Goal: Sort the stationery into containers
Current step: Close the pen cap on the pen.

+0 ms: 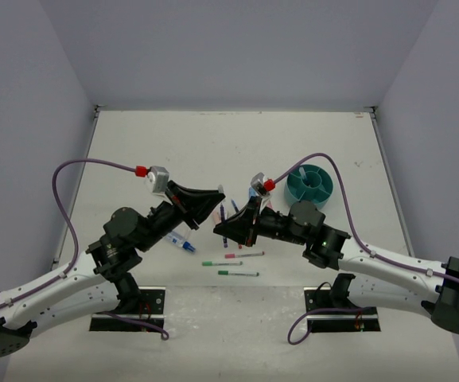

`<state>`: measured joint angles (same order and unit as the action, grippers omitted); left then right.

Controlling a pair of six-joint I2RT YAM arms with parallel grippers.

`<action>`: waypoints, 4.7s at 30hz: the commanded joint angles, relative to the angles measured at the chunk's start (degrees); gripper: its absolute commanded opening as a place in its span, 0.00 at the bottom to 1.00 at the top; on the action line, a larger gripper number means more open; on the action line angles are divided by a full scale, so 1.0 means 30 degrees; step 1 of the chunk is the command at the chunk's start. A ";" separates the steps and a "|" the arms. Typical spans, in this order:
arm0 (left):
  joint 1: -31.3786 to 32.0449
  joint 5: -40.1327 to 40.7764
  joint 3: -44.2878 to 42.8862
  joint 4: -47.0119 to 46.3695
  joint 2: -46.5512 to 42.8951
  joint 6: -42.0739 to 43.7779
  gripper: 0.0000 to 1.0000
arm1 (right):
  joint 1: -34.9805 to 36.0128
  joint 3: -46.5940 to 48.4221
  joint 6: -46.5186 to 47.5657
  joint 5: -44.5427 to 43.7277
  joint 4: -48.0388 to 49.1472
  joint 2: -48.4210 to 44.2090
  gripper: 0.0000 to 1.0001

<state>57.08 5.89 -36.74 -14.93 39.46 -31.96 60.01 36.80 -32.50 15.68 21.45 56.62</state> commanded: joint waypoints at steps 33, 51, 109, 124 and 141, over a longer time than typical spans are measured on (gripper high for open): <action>0.0046 0.0057 -0.0469 -0.0409 0.0176 0.0898 0.00 | 0.0122 0.1533 0.1370 -0.1916 -0.1319 -0.0711 0.00; 0.0046 -0.1554 0.0043 -0.0501 0.0366 0.0151 0.00 | 0.0095 0.3657 0.2439 -0.2737 -0.2813 -0.0995 0.00; 0.0046 -0.6567 0.0527 -0.3553 0.0856 0.3246 0.00 | 0.0083 0.3073 0.4780 0.0799 -0.2045 -0.1225 0.12; 0.0067 -0.6926 -0.0860 -0.0917 0.1013 0.5263 0.18 | 0.0074 0.3329 0.4794 0.1804 -0.3056 -0.1630 0.00; 0.0046 -0.6192 -0.2906 0.0584 0.0850 0.3999 0.80 | 0.0066 0.2312 0.5781 0.0540 -0.4605 -0.2516 0.00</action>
<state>56.82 -10.51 -42.08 -12.67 42.65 -18.95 60.34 44.06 -16.70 19.82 8.44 49.00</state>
